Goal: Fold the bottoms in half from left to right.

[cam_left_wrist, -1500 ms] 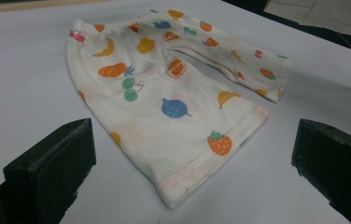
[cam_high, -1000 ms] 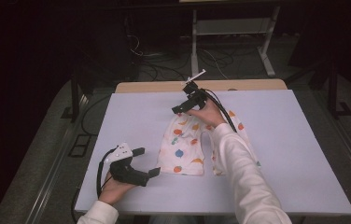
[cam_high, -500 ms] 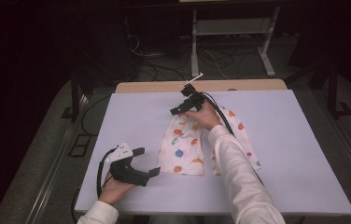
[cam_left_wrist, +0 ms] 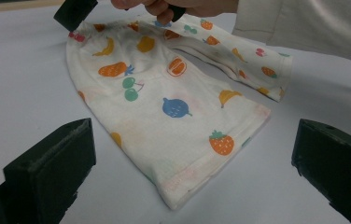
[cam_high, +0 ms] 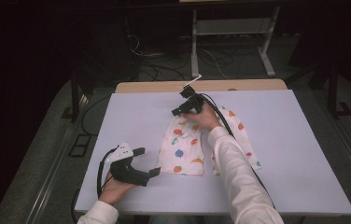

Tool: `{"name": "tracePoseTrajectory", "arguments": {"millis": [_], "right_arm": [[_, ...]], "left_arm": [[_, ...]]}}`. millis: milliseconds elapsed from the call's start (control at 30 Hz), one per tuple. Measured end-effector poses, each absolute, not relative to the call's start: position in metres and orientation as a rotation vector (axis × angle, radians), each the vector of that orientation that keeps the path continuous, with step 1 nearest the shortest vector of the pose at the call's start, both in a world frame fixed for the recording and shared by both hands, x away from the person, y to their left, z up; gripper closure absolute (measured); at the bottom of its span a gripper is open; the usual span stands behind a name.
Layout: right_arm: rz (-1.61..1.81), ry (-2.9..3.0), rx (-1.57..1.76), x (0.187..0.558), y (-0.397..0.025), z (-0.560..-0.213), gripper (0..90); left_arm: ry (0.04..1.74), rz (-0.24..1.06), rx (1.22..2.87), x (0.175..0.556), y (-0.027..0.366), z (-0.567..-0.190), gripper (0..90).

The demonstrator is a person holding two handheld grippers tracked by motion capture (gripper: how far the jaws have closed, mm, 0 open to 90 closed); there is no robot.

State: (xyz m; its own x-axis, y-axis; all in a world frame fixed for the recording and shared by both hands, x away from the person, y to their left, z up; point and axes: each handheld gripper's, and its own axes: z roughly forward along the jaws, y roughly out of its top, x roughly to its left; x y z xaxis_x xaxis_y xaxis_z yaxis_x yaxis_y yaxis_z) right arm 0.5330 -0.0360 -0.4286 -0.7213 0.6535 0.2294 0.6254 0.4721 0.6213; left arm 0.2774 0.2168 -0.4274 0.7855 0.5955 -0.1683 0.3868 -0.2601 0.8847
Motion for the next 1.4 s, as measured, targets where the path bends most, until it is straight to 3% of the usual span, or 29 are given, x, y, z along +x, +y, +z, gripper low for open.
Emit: {"name": "tracePoseTrajectory", "arguments": {"millis": [233, 700, 1400], "right_arm": [[1.029, 2.654, 1.165, 0.532, -0.035, -0.431, 48.3], [1.046, 2.575, 1.244, 0.536, -0.041, -0.435, 86.1], [1.156, 2.545, 1.221, 0.519, -0.054, -0.433, 88.3]], "left_arm": [[0.747, 0.240, 1.887, 0.278, 0.216, -0.427, 0.0], [0.747, 0.239, 1.888, 0.278, 0.216, -0.428, 0.0], [0.778, 0.237, 1.913, 0.277, 0.212, -0.419, 0.0]]}}
